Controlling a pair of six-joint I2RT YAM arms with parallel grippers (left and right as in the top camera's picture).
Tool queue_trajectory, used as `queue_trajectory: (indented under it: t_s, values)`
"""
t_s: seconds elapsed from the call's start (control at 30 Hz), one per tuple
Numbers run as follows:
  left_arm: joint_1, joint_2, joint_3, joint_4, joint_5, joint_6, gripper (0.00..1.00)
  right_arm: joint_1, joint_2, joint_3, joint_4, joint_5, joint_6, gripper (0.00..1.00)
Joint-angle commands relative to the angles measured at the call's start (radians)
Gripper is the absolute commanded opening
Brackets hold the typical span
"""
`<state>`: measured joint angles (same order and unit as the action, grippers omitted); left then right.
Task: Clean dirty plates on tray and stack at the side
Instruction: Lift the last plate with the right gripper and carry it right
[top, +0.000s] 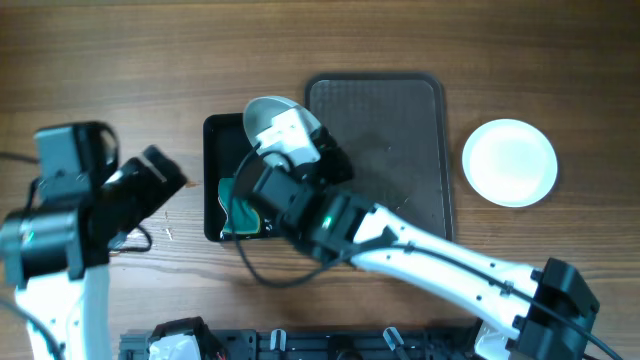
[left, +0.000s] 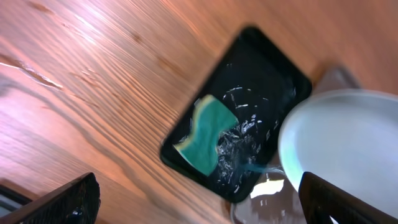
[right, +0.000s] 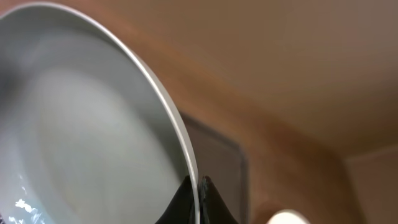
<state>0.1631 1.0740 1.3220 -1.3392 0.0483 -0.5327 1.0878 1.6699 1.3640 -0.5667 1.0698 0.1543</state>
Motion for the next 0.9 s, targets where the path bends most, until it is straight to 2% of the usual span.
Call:
queue_trajectory:
  t_s: [0.0,0.13,0.23,0.37,0.6,0.63,0.67,0.73,0.77,0.83,0.87]
  values:
    - [0.098,-0.080,0.006,0.007,-0.017,0.009,1.00,0.101,-0.015,0.019,0.152,0.264,-0.238,0.04]
    - [0.124,-0.092,0.006,0.006,-0.016,0.009,1.00,0.172,-0.023,0.019,0.517,0.351,-0.595,0.04]
    - [0.124,-0.084,0.006,0.006,-0.016,0.009,1.00,0.188,-0.023,0.019,0.716,0.352,-0.781,0.04]
    - [0.124,-0.082,0.006,0.006,-0.016,0.009,1.00,0.188,-0.023,0.019,0.771,0.347,-0.880,0.04]
    - [0.124,-0.082,0.006,0.006,-0.016,0.009,1.00,0.191,-0.023,0.019,0.776,0.344,-0.908,0.04]
    - [0.124,-0.082,0.006,0.006,-0.016,0.009,1.00,0.185,-0.023,0.018,0.773,0.346,-0.835,0.04]
    - [0.123,-0.082,0.006,0.006,-0.016,0.009,1.00,0.152,-0.023,0.017,0.720,0.352,-0.686,0.04]
    - [0.124,-0.082,0.006,0.006,-0.016,0.009,1.00,0.073,-0.023,0.017,0.494,0.270,-0.381,0.04]
    - [0.124,-0.082,0.006,0.006,-0.016,0.009,1.00,0.014,-0.024,0.017,0.295,0.034,-0.214,0.04]
    - [0.123,-0.082,0.006,0.006,-0.016,0.009,1.00,-0.092,-0.028,0.018,0.122,-0.502,-0.006,0.04]
    - [0.124,-0.082,0.006,0.006,-0.016,0.009,1.00,-0.134,-0.037,0.018,0.090,-0.691,0.075,0.04]
